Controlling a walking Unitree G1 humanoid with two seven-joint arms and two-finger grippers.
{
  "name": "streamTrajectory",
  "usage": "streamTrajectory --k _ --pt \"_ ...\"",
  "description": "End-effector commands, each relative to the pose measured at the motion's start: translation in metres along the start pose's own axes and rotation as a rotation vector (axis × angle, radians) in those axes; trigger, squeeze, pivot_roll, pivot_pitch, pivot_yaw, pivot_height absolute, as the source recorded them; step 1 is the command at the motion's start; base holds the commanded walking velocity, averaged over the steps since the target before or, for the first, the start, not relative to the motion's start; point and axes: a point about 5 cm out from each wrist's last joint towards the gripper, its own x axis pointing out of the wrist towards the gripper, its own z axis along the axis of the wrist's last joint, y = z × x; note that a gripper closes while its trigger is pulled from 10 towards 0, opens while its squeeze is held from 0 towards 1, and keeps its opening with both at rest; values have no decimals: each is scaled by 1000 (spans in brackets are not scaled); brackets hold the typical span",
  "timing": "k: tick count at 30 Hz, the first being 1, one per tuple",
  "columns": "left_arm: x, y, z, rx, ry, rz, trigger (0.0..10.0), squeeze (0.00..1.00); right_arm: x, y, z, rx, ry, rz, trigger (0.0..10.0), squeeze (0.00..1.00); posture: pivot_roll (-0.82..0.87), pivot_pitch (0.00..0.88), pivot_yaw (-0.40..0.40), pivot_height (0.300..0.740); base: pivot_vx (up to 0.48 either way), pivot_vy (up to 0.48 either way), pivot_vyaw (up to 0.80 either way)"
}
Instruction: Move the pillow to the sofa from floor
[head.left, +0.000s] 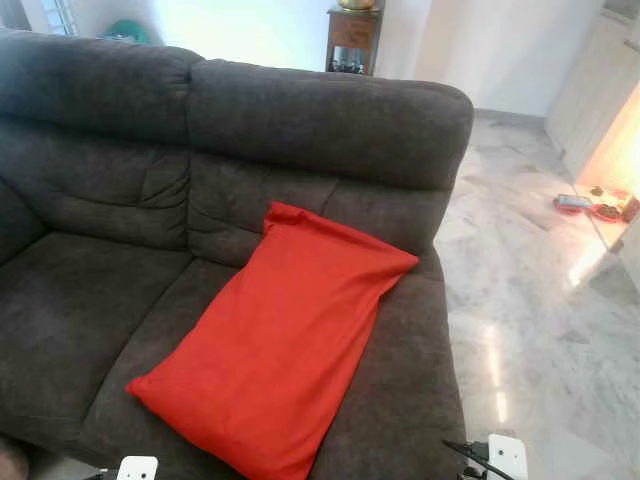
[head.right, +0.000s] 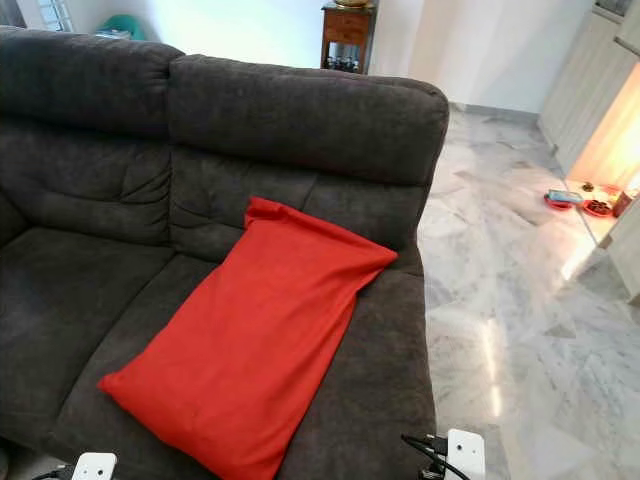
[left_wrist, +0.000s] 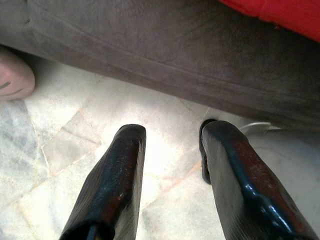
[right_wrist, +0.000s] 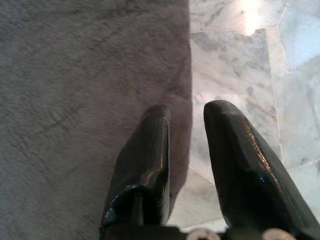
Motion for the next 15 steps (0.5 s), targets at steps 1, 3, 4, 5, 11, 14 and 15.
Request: streamTrajectory --k 1,3,4,5,11,14,15 --pt "2 -2 3 13 -5 -7 10000 0 0 0 1 15 1 -3 10000 0 162 0 -77 740 0 0 0" --pt "2 -2 3 17 1 -10 10000 0 0 -1 0 17 2 -7 10000 0 161 0 -78 740 0 0 0" --pt "2 -2 2 21 6 -13 10000 0 0 -1 0 21 3 -11 10000 0 161 0 -78 740 0 0 0" --pt "2 -2 1 23 12 -14 10000 0 0 -2 -2 22 6 -14 10000 0 158 0 -77 740 0 0 0" --pt "3 -6 3 30 23 -20 10000 0 -1 -3 -3 20 12 -16 10000 0 159 0 -75 740 0 0 0" --pt "6 -11 10 38 19 -27 10000 0 -1 -3 -4 26 13 -18 10000 0 160 0 -71 740 0 0 0" --pt "6 -11 10 38 19 -27 10000 0 -1 -3 -4 26 13 -18 10000 0 160 0 -71 740 0 0 0"
